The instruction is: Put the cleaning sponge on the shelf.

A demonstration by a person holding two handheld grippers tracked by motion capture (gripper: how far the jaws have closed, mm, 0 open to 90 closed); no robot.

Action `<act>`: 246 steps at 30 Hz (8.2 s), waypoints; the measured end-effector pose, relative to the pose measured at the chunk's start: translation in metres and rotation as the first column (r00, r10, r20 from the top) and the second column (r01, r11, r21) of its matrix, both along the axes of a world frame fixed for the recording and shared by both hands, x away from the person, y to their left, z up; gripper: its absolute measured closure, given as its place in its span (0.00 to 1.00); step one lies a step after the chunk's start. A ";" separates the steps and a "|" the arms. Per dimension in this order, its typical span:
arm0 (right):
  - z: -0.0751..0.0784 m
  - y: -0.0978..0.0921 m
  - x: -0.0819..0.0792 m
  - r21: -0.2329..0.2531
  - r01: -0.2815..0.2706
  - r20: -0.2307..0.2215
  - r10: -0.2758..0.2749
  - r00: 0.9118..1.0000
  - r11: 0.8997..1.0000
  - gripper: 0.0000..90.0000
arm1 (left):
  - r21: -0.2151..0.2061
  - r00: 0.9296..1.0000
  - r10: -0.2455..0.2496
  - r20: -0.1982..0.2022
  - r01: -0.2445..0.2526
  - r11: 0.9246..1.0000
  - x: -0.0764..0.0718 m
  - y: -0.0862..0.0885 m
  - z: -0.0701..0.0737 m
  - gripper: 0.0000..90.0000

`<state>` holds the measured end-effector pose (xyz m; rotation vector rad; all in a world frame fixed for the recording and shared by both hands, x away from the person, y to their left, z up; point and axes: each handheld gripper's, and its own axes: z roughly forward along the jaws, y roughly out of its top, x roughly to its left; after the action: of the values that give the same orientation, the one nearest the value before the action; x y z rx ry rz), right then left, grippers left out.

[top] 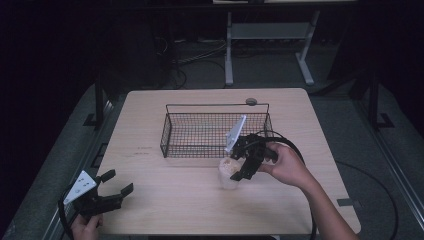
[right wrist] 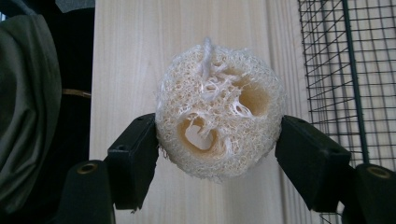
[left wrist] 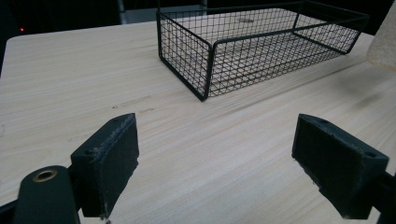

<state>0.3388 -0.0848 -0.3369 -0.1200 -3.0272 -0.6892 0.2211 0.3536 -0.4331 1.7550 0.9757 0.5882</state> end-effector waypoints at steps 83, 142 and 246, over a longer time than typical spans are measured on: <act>0.042 0.011 0.132 -0.073 0.135 0.040 -0.132 0.990 0.988 0.33 | -0.014 1.000 -0.002 0.005 0.002 1.000 0.001 0.001 0.001 0.16; -0.038 0.012 0.167 -0.112 0.198 -0.073 -0.207 0.976 0.974 0.33 | -0.018 1.000 -0.006 -0.002 0.006 1.000 0.002 0.001 0.000 0.15; 0.016 -0.053 0.099 -0.020 0.226 0.003 -0.225 0.974 0.974 0.17 | 0.001 1.000 -0.008 0.000 0.008 1.000 0.002 -0.001 -0.001 0.15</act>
<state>0.4375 -0.1381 -0.3214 -0.4708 -3.0507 -0.6715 0.2227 0.3522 -0.4336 1.7590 0.9681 0.5836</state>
